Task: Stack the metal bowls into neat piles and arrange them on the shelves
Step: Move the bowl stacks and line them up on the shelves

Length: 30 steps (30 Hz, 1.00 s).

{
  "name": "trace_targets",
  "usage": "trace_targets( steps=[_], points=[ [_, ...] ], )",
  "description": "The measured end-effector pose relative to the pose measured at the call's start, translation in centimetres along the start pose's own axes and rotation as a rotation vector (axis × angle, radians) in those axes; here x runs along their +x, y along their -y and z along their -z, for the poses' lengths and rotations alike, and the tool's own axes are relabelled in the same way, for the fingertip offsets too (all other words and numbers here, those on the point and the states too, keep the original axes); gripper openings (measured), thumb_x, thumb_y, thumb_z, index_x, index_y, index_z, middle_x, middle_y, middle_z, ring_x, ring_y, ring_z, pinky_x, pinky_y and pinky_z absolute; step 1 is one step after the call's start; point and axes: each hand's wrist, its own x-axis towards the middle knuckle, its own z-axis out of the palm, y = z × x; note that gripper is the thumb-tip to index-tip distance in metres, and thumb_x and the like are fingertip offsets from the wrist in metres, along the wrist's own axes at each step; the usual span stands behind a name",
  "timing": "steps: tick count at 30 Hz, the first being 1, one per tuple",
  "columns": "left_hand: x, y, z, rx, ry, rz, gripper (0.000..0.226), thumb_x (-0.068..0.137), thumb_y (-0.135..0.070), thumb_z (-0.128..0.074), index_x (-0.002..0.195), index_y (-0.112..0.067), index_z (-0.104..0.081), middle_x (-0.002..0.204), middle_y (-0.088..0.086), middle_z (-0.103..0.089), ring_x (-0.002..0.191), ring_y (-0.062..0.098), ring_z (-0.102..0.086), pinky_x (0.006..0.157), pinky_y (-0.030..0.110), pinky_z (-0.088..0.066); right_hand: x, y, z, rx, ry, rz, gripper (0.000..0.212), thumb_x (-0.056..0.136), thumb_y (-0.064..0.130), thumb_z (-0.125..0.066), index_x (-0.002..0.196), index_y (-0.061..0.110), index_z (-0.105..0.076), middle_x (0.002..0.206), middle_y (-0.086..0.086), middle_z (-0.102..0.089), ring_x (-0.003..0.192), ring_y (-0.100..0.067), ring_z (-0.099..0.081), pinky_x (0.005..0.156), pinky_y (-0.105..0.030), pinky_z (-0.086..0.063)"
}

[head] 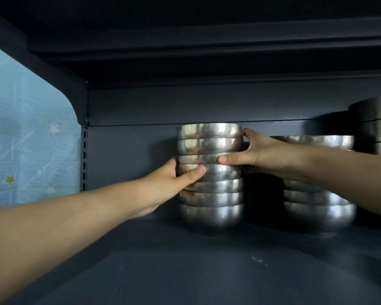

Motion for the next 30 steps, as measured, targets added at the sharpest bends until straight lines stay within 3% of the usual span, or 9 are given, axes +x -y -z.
trace_targets(
  steps=[4,7,16,20,24,28,30],
  points=[
    [0.0,0.3,-0.2,0.032,-0.026,-0.001,0.099,0.035,-0.073,-0.075,0.118,-0.023,-0.051,0.119,0.000,-0.065,0.110,0.014,-0.062,0.106,0.040,-0.041,0.2,-0.5,0.2,-0.046,-0.049,0.014,0.101,0.030,0.070,-0.083,0.115,0.025,-0.052,0.122,0.003,-0.061,0.113,-0.016,-0.060,0.104,-0.038,-0.043],
    [0.1,0.5,-0.2,0.077,-0.044,-0.012,0.105,0.034,-0.075,-0.073,0.121,-0.022,-0.049,0.119,0.001,-0.064,0.110,0.013,-0.061,0.104,0.038,-0.042,0.3,-0.7,0.2,-0.053,-0.060,0.015,0.108,0.027,0.075,-0.081,0.118,0.025,-0.051,0.124,0.004,-0.061,0.116,-0.016,-0.058,0.107,-0.038,-0.041],
    [-0.2,0.0,-0.1,0.106,0.017,0.001,0.084,0.057,-0.061,-0.068,0.128,-0.024,-0.043,0.128,0.001,-0.059,0.114,0.010,-0.058,0.102,0.033,-0.045,-1.1,0.1,-0.4,-0.030,-0.037,0.033,0.078,0.052,0.046,-0.076,0.120,0.023,-0.045,0.115,0.010,-0.059,0.107,-0.006,-0.057,0.102,-0.026,-0.041],
    [-0.3,-0.3,0.1,0.106,0.033,0.039,0.097,0.046,-0.072,-0.073,0.127,-0.027,-0.045,0.125,-0.003,-0.061,0.117,0.012,-0.057,0.107,0.038,-0.039,-0.9,0.0,-0.3,-0.044,-0.056,0.011,0.088,0.044,0.055,-0.078,0.120,0.021,-0.048,0.118,0.005,-0.060,0.111,-0.011,-0.058,0.105,-0.033,-0.042],
    [-0.8,-1.3,0.0,0.023,0.058,0.139,0.080,0.056,-0.058,-0.079,0.123,-0.028,-0.046,0.120,-0.010,-0.062,0.114,0.010,-0.058,0.109,0.040,-0.037,-1.2,0.9,0.1,-0.068,-0.007,-0.041,0.098,0.039,0.060,-0.083,0.121,0.021,-0.046,0.119,0.002,-0.060,0.110,-0.012,-0.058,0.102,-0.033,-0.044],
    [-1.4,-2.3,0.2,0.073,0.062,0.245,0.099,0.046,-0.063,-0.077,0.133,-0.031,-0.041,0.133,-0.014,-0.052,0.127,0.009,-0.046,0.114,0.044,-0.027,-1.6,2.0,0.4,-0.104,0.010,-0.090,0.096,0.039,0.061,-0.079,0.119,0.020,-0.046,0.119,0.004,-0.058,0.114,-0.013,-0.055,0.104,-0.035,-0.044],
    [-2.0,-3.2,0.1,0.121,0.051,0.290,0.103,0.053,-0.064,-0.076,0.140,-0.030,-0.033,0.142,-0.015,-0.043,0.134,0.009,-0.037,0.116,0.042,-0.024,-2.1,2.5,0.9,-0.087,0.013,-0.142,0.109,0.043,0.061,-0.074,0.134,0.014,-0.035,0.133,0.002,-0.049,0.124,-0.016,-0.048,0.105,-0.036,-0.041]
  ],
)
